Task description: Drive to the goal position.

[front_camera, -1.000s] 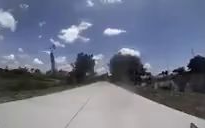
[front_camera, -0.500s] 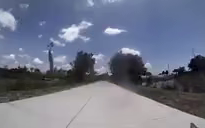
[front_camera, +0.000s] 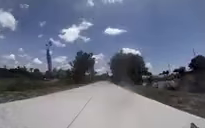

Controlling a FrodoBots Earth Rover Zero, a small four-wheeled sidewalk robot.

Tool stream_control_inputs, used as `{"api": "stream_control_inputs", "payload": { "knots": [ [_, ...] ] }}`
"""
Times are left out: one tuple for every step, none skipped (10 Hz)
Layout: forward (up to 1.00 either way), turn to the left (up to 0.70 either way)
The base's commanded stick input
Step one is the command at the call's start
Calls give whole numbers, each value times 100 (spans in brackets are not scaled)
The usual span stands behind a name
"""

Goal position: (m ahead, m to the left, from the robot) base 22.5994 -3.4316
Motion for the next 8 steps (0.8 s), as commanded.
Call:
{"api": "stream_control_inputs", "payload": {
  "knots": [
    [85, 0],
    [85, 0],
    [85, 0],
    [85, 0],
    [85, 0],
    [85, 0],
    [85, 0],
    [85, 0]
  ]
}}
